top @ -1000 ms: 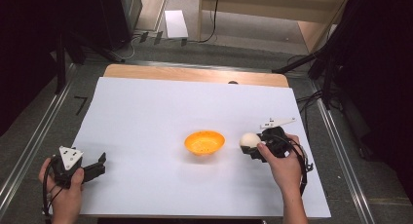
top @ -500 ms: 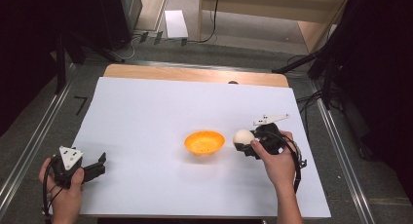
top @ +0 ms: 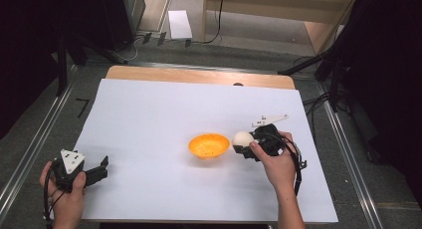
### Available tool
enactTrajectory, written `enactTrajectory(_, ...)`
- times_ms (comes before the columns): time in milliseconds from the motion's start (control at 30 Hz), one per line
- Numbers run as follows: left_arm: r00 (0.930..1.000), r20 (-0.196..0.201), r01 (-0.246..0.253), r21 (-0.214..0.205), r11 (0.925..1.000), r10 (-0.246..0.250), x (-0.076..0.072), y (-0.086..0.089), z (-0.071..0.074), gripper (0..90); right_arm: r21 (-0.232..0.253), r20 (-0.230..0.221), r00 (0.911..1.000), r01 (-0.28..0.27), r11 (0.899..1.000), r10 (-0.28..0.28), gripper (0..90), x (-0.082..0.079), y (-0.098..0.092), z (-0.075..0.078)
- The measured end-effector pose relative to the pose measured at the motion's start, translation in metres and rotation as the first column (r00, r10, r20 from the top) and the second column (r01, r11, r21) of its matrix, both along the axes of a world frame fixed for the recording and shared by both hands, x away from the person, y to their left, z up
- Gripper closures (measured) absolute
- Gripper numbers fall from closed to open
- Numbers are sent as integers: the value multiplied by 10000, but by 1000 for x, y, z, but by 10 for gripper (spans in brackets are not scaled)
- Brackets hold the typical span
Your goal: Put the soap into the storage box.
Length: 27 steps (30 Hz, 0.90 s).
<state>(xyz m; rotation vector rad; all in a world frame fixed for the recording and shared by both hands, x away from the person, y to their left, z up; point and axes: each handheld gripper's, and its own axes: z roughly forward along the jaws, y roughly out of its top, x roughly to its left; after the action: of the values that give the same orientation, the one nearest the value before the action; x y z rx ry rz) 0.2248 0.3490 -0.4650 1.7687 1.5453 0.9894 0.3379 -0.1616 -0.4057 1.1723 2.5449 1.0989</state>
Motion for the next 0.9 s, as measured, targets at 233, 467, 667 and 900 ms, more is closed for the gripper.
enactTrajectory(233, 10000, 0, 1, 3, 10000, -1, 0, 0, 0, 87, 59, 59, 9999, -129, 9999, 129, 235, 1, 6, 1)
enactTrajectory(467, 10000, 0, 6, -3, 10000, -6, 0, 0, 0, 87, 62, -14, 9997, -247, 9997, 247, 236, 3, 13, 2)
enactTrajectory(667, 10000, 2, 2, -6, 10000, -2, 0, 0, 0, 87, 90, -36, 9996, -282, 9996, 282, 236, 3, 17, 5)
enactTrajectory(900, 10000, 6, 6, 20, 10000, -6, 0, 0, 0, 87, 63, -29, 9992, -400, 9992, 400, 236, 4, 21, 5)
